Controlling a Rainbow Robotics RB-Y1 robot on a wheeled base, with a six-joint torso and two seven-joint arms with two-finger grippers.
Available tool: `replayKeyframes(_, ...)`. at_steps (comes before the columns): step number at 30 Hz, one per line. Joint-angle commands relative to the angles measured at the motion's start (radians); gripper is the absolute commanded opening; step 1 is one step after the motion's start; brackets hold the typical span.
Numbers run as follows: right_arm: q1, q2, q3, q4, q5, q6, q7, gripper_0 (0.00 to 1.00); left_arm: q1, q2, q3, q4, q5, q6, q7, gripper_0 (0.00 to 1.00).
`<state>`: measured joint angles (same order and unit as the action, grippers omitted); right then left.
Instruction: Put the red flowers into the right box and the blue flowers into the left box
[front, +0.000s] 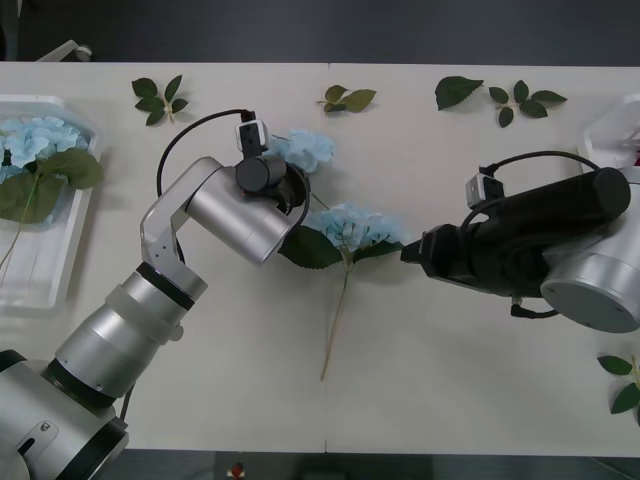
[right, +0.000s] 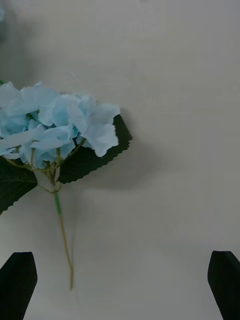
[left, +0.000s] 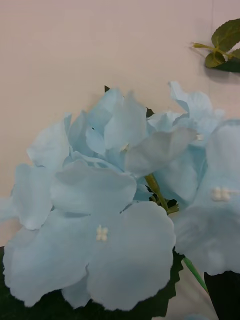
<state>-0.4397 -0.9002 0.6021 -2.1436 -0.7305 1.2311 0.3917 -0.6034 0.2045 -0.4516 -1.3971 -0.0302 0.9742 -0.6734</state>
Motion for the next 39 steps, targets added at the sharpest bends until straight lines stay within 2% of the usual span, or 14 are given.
replayKeyframes(1,-0.099,0.072,0.079,0.033,0.046,0.030,-0.117,1.00,-0.055,-0.013,0.008,0.020,-0.007,-0.058,0.031,1.00)
replayKeyframes(8,-0.203,0.190,0.211,0.179,0.123,0.038,-0.166,1.00,-0.061,-0.022,-0.007,0.167,-0.002,-0.246,0.029,1.00)
replayKeyframes(16,-0.249,0.297,0.251,0.333,0.157,-0.013,-0.159,1.00,-0.064,-0.034,-0.010,0.184,-0.004,-0.253,0.018,1.00)
replayKeyframes(17,-0.251,0.302,0.254,0.343,0.161,-0.015,-0.159,1.00,-0.064,-0.034,-0.013,0.184,-0.004,-0.253,0.018,0.94)
replayKeyframes(18,-0.258,0.316,0.263,0.361,0.172,-0.016,-0.157,1.00,-0.064,-0.034,-0.022,0.184,-0.004,-0.253,0.018,0.58)
replayKeyframes(19,-0.263,0.320,0.268,0.369,0.175,-0.016,-0.156,1.00,-0.064,-0.036,-0.024,0.184,-0.004,-0.252,0.017,0.44)
replayKeyframes(20,-0.271,0.327,0.282,0.384,0.181,-0.021,-0.156,1.00,-0.064,-0.034,-0.027,0.184,-0.004,-0.253,0.017,0.21)
replayKeyframes(21,-0.278,0.330,0.294,0.396,0.184,-0.025,-0.156,1.00,-0.064,-0.034,-0.030,0.184,-0.004,-0.253,0.017,0.05)
replayKeyframes(22,-0.287,0.336,0.309,0.415,0.184,-0.035,-0.156,1.00,-0.064,-0.034,-0.030,0.184,-0.004,-0.253,0.017,0.00)
replayKeyframes(39,-0.335,0.411,0.392,0.573,0.227,-0.070,-0.152,1.00,-0.061,-0.014,-0.030,0.165,0.036,-0.252,0.017,0.00)
